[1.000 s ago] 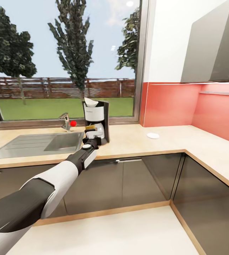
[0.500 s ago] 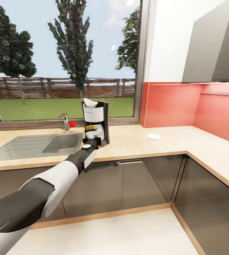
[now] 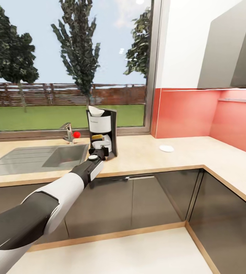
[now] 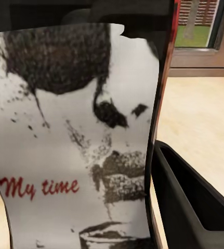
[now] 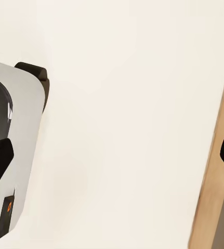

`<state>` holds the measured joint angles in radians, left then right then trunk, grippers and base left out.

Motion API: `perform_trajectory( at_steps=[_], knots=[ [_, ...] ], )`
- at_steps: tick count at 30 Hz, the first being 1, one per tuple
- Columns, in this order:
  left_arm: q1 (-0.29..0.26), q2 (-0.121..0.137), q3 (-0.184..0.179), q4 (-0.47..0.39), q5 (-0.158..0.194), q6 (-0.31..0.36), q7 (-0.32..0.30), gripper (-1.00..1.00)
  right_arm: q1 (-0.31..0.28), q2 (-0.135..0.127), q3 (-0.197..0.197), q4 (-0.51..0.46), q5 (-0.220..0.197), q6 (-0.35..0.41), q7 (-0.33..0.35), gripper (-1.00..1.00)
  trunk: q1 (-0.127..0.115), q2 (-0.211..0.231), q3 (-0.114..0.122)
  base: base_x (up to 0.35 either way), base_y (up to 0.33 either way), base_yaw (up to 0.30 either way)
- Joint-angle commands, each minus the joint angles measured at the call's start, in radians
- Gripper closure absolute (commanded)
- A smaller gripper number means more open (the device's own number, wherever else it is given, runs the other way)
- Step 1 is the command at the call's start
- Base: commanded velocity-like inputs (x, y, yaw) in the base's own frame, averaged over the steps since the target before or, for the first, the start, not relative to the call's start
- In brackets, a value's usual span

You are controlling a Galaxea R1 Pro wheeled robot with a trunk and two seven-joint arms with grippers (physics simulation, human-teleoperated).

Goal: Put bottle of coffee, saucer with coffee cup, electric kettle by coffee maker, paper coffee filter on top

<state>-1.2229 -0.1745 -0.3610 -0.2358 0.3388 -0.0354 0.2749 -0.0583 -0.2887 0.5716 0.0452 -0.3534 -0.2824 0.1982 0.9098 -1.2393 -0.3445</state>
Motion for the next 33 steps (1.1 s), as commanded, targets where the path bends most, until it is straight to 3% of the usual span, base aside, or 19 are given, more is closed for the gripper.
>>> perform_trajectory(
  at_steps=[1,33],
  knots=[
    [-0.001,0.0,-0.009,0.001,0.008,-0.003,0.006,1.0,-0.001,0.0,0.006,0.004,-0.01,-0.006,0.007,-1.0,0.0,-0.001,-0.001,0.108,0.0,0.0],
    [-0.001,0.0,-0.009,0.001,0.008,-0.003,0.006,1.0,-0.001,0.0,0.006,0.004,-0.01,-0.006,0.007,-1.0,0.0,-0.001,-0.008,0.022,0.0,0.0]
  ],
)
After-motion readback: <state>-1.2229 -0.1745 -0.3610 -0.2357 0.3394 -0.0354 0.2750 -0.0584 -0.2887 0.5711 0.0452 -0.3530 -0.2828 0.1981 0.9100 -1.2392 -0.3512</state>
